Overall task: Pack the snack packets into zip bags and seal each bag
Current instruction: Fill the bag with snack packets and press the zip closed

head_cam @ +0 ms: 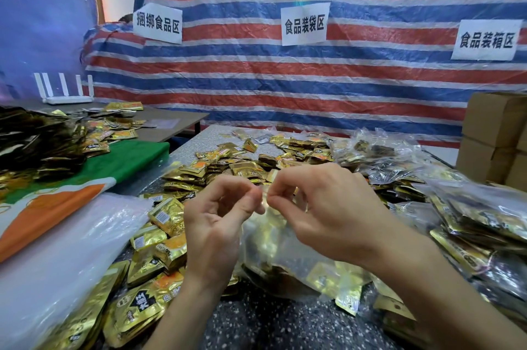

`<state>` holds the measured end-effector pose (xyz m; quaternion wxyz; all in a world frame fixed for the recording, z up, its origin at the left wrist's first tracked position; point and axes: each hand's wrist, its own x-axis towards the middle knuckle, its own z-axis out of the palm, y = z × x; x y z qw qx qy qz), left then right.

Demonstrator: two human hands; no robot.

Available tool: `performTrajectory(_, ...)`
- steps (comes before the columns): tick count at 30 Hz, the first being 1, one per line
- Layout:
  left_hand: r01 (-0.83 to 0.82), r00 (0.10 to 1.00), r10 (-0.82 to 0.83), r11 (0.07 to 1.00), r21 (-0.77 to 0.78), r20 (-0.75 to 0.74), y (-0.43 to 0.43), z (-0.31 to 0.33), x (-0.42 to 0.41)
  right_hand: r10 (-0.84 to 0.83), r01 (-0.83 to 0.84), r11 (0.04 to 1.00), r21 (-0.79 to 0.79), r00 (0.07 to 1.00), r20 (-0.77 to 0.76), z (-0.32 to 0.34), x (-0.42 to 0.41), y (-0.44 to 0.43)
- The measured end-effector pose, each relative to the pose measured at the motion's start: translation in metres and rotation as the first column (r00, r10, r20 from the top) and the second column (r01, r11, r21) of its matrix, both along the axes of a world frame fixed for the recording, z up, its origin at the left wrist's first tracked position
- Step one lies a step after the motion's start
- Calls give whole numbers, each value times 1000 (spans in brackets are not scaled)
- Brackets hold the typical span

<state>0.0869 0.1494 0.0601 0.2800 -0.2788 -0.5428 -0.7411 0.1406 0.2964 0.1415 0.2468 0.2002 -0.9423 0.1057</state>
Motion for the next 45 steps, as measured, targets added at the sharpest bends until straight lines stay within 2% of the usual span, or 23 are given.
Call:
performTrajectory(7, 2, 1000, -2, 999, 34, -17, 10, 8, 5, -2, 6, 998, -63, 998, 61, 3, 9, 24)
performTrajectory(10, 36, 999, -37, 993, 114, 3, 8, 11, 3, -29, 36, 997, -65, 995, 98, 2, 12, 35)
performTrajectory(13, 39, 999, -38, 995, 95, -5, 7, 12, 4, -42, 52, 996, -72, 989, 139, -1, 19, 43)
performTrajectory(19, 33, 996, -49, 977, 212, 69, -3, 11, 1, -94, 108, 993, -50, 969, 228, -1, 28, 58)
performTrajectory(25, 6, 995, -31, 971, 240, 100, -5, 13, 2, -154, 149, 988, 38, 950, 270, -8, 34, 68)
performTrajectory(30, -1, 991, -28, 977, 215, 130, -5, 11, 3, -124, 110, 992, 62, 948, 293, -9, 35, 72)
performTrajectory(34, 36, 987, -59, 988, 150, 151, -10, 8, 3, -15, 57, 991, -119, 945, 326, -13, 34, 75)
performTrajectory(37, 62, 979, -93, 984, 165, 183, -11, 9, 3, 83, 11, 967, -254, 930, 358, -21, 35, 75)
performTrajectory(40, 45, 975, -90, 975, 216, 205, -14, 10, 2, 95, 22, 953, -303, 926, 366, -28, 37, 79)
performTrajectory(45, 4, 975, -57, 972, 236, 217, -17, 11, 4, 123, 18, 899, -437, 949, 291, -29, 44, 81)
